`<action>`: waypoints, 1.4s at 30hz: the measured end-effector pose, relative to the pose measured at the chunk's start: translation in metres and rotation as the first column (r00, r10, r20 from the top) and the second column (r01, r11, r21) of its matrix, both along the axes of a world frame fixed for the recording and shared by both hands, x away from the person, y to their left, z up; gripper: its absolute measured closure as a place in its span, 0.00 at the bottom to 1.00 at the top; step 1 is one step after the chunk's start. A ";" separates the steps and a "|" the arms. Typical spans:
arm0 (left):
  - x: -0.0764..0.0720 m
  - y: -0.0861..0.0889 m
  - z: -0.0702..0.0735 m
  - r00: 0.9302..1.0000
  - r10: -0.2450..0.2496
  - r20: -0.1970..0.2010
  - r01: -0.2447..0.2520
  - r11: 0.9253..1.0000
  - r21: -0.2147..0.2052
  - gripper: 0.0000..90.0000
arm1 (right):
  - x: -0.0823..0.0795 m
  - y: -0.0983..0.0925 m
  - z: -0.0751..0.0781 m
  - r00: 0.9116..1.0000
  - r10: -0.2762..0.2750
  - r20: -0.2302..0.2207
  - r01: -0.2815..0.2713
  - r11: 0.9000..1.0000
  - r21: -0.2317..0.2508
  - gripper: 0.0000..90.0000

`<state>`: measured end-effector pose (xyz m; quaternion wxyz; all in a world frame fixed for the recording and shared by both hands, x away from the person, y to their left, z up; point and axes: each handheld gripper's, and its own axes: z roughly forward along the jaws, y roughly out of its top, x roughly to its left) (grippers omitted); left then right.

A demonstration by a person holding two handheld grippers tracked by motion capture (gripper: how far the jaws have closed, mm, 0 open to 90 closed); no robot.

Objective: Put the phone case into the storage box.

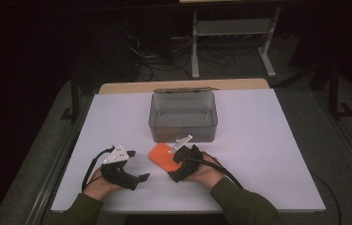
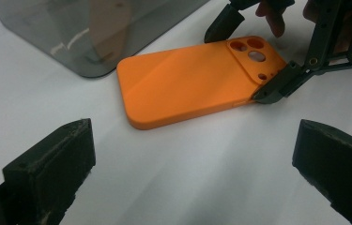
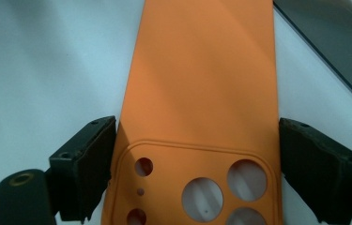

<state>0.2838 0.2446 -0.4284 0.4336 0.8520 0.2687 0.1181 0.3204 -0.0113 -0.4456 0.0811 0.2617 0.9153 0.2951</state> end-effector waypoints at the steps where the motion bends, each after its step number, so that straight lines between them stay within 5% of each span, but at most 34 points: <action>1: 0.000 0.000 0.000 1.000 0.000 0.000 0.000 1.000 0.000 0.00 | 0.000 0.000 0.000 1.000 0.000 -0.001 0.000 1.000 -0.001 0.16; 22: 0.000 0.000 0.000 1.000 0.001 0.001 -0.001 1.000 -0.003 0.00 | -0.001 -0.006 0.008 0.999 0.041 -0.002 -0.041 0.999 0.008 0.17; 42: 0.000 0.000 0.000 1.000 0.000 0.002 0.000 1.000 0.005 0.00 | -0.009 -0.035 0.028 0.998 0.055 0.017 -0.056 0.997 0.057 0.17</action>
